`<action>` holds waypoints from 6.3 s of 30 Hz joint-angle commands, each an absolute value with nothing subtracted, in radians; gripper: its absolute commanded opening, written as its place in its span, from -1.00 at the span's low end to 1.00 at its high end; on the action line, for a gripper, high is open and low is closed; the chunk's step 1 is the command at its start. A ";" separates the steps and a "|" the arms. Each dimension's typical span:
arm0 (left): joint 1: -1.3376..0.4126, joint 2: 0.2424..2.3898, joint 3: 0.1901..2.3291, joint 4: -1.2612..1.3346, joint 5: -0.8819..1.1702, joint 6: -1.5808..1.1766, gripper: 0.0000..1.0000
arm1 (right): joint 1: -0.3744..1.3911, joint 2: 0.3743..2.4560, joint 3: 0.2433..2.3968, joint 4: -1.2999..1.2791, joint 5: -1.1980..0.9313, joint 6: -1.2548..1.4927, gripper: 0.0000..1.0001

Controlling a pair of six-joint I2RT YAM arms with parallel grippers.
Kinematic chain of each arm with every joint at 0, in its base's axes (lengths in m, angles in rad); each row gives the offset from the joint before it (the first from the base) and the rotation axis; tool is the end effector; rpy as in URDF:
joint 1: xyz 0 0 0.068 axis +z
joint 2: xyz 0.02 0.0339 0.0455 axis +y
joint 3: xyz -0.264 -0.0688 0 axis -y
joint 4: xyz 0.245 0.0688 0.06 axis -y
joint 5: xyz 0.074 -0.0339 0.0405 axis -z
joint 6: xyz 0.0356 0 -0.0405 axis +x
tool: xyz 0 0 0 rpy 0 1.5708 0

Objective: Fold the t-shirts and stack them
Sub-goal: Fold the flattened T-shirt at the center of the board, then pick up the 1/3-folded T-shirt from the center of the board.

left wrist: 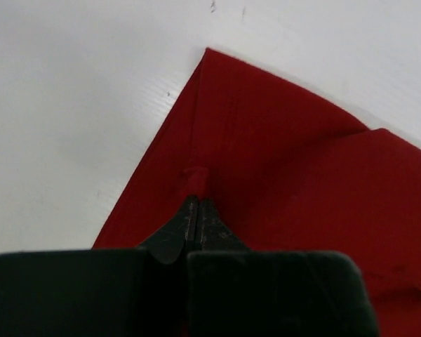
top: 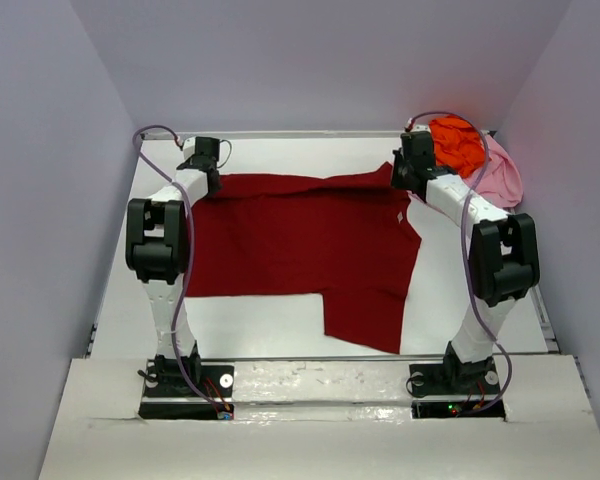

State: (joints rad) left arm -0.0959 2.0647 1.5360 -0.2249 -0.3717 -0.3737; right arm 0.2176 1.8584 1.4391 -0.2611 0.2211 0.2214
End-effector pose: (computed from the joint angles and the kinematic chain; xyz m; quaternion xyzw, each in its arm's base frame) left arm 0.4642 -0.0317 0.2008 -0.1976 0.8830 0.0741 0.4192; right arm 0.4192 0.0847 0.2533 0.0492 0.8969 -0.0040 0.4394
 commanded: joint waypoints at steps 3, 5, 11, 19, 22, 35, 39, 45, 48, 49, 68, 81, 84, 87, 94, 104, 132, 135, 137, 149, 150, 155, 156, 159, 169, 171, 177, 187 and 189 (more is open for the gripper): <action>-0.072 2.014 1.502 -0.250 -0.428 -0.411 -1.00 | 0.222 1.766 1.382 -0.242 0.281 0.250 -1.00; -0.058 2.011 1.488 -0.255 -0.405 -0.428 -1.00 | 0.222 1.758 1.362 -0.247 0.285 0.252 -1.00; -0.018 2.037 1.503 -0.291 -0.391 -0.436 -1.00 | 0.222 1.759 1.299 -0.261 0.278 0.279 -1.00; -0.011 2.079 1.520 -0.305 -0.371 -0.439 -0.53 | 0.222 1.818 1.282 -0.288 0.273 0.298 -1.00; -0.009 2.069 1.512 -0.304 -0.377 -0.431 -0.16 | 0.222 1.847 1.272 -0.298 0.268 0.307 -1.00; -0.009 2.007 1.494 -0.310 -0.397 -0.456 0.18 | 0.222 1.841 1.232 -0.319 0.252 0.331 -0.38; -0.009 1.908 1.497 -0.299 -0.358 -0.466 0.25 | 0.244 1.778 1.218 -0.330 0.239 0.344 0.15; -0.009 1.754 1.482 -0.281 -0.238 -0.480 0.25 | 0.296 1.694 1.192 -0.337 0.252 0.350 0.18; -0.009 1.672 1.425 -0.258 -0.174 -0.494 0.25 | 0.305 1.655 1.189 -0.342 0.245 0.350 0.18; -0.011 1.630 1.393 -0.236 -0.137 -0.491 0.26 | 0.317 1.638 1.189 -0.348 0.241 0.348 0.19; -0.057 1.322 1.131 -0.040 0.103 -0.519 0.38 | 0.439 1.778 1.156 -0.294 0.258 0.409 0.14; -0.063 1.256 1.129 -0.041 0.075 -0.497 0.40 | 0.428 2.032 1.390 -0.417 0.357 0.391 0.14; -0.061 1.246 1.131 -0.043 0.071 -0.495 0.41 | 0.405 2.101 1.460 -0.445 0.357 0.382 0.15; -0.063 1.232 1.131 -0.043 0.054 -0.488 0.41 | 0.385 2.138 1.529 -0.463 0.353 0.371 0.15; -0.063 1.221 1.131 -0.048 0.026 -0.482 0.41 | 0.354 2.284 1.771 -0.518 0.356 0.308 0.15; -0.063 1.238 1.129 -0.049 0.014 -0.476 0.42 | 0.345 2.309 1.977 -0.601 0.347 0.249 0.14; -0.465 1.140 0.773 -0.215 -0.491 -0.701 0.29 | 0.592 1.338 0.887 -0.602 0.569 0.716 0.10; -0.477 1.152 0.706 -0.207 -0.508 -0.736 0.29 | 0.604 1.347 0.900 -0.728 0.630 0.814 0.10; -0.480 1.154 0.681 -0.206 -0.517 -0.750 0.28 | 0.604 1.338 0.897 -0.761 0.638 0.847 0.10; -0.483 1.106 0.626 -0.183 -0.514 -0.747 0.29 | 0.604 1.308 0.821 -0.864 0.612 1.069 0.06; -0.485 1.104 0.626 -0.183 -0.514 -0.747 0.29 | 0.604 1.319 0.807 -0.862 0.609 1.086 0.04; -0.486 1.074 0.621 -0.183 -0.514 -0.747 0.29 | 0.604 1.380 0.752 -0.844 0.552 1.167 0.00; -0.486 1.069 0.620 -0.181 -0.512 -0.747 0.29 | 0.604 1.396 0.747 -0.842 0.552 1.183 0.00; -0.489 1.072 0.621 -0.175 -0.502 -0.746 0.29 | 0.604 1.407 0.735 -0.865 0.557 1.213 0.00; -0.494 1.054 0.571 -0.123 -0.466 -0.736 0.29 | 0.604 1.407 0.768 -0.868 0.603 1.203 0.06; -0.500 1.046 0.571 -0.124 -0.465 -0.732 0.29 | 0.604 1.404 0.787 -0.870 0.598 1.183 0.06; -0.514 1.046 0.563 -0.095 -0.465 -0.736 0.29 | 0.604 1.300 0.790 -0.923 0.589 1.209 0.05; -0.512 1.017 0.528 -0.075 -0.439 -0.739 0.29 | 0.604 1.413 0.839 -0.968 0.692 1.256 0.03; -0.514 1.009 0.522 -0.072 -0.431 -0.744 0.29 | 0.604 1.471 0.857 -0.976 0.689 1.273 0.01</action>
State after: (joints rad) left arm -0.5095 1.0470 0.5350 -0.1066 -0.4267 -0.7345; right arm 0.6025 1.4170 0.8032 -0.9249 0.6193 1.2129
